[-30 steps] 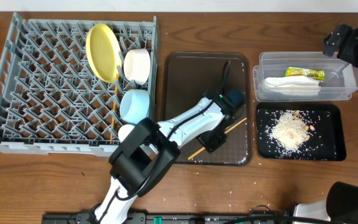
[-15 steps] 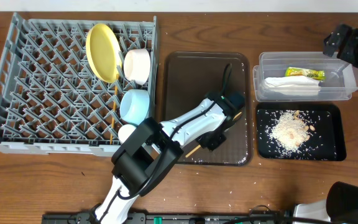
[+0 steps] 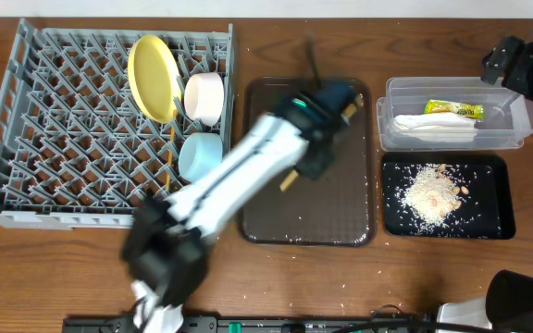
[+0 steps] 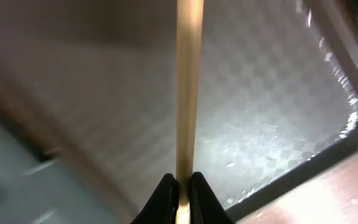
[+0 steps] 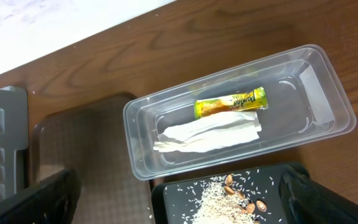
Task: Sort waste into correct bins and load items into the dishwasher
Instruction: 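Lift the chopstick and carry it left into the rack beside the bowls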
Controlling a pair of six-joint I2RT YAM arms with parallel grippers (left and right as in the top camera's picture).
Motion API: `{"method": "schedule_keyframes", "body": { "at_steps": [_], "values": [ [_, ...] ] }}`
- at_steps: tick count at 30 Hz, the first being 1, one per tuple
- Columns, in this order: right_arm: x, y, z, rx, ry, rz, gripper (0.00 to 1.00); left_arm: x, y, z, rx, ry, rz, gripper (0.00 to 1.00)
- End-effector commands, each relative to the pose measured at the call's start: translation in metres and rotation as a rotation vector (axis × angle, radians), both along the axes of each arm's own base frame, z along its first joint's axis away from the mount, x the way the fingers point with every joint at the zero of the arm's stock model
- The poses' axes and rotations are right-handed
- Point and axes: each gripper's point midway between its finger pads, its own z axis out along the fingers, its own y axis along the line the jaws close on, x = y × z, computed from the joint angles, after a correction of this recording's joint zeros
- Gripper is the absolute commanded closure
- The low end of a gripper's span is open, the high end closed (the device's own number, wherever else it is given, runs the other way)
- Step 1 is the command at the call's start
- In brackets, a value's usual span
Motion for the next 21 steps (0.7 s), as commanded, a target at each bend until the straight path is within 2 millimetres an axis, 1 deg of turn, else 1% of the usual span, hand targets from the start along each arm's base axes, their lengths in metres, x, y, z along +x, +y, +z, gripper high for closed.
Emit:
{"method": "schedule_keyframes", "body": {
  "at_steps": [1,3,4,5,6,7,8,10,13,15,18,20,21],
  "values": [
    [-0.001,-0.004,0.001,0.009,0.001,-0.018,0.01,0.02,0.057,0.055,-0.02,-0.11,0.162,0.93],
    [-0.001,-0.004,0.001,0.009,0.0,-0.018,0.01,0.025,0.093,0.065,0.02,-0.122,0.238,0.93],
    [-0.001,-0.004,0.001,0.008,0.0,-0.018,0.01,0.027,0.112,0.066,0.048,-0.122,0.278,0.92],
    [-0.001,-0.004,0.001,0.008,0.0,-0.018,0.01,0.029,0.134,0.066,0.085,-0.114,0.329,0.92],
    [-0.001,-0.004,0.001,0.009,0.001,-0.018,0.01,0.031,0.148,0.065,0.106,-0.106,0.359,0.92],
    [-0.001,-0.004,0.001,0.008,0.0,-0.018,0.01,0.033,0.165,0.061,0.135,-0.096,0.399,0.92],
    [-0.001,-0.004,0.001,0.008,0.0,-0.018,0.01,0.036,0.188,0.054,0.164,-0.081,0.451,0.92],
    [-0.001,-0.004,0.001,0.009,0.0,-0.018,0.01,0.037,0.213,0.041,0.19,-0.05,0.498,0.92],
    [-0.001,-0.004,0.001,0.009,0.0,-0.018,0.01,0.034,0.242,0.022,0.225,0.012,0.535,0.92],
    [-0.001,-0.004,0.001,0.009,0.0,-0.018,0.01,0.031,0.257,0.008,0.244,0.054,0.555,0.92],
    [-0.001,-0.004,0.001,0.009,0.0,-0.018,0.01,0.029,0.272,-0.009,0.261,0.096,0.572,0.92],
    [-0.001,-0.004,0.001,0.008,0.0,-0.018,0.01,0.029,0.278,-0.017,0.266,0.114,0.585,0.92],
    [-0.001,-0.004,0.001,0.009,0.0,-0.018,0.01,0.028,0.279,-0.02,0.268,0.12,0.588,0.9]
  ]
}}
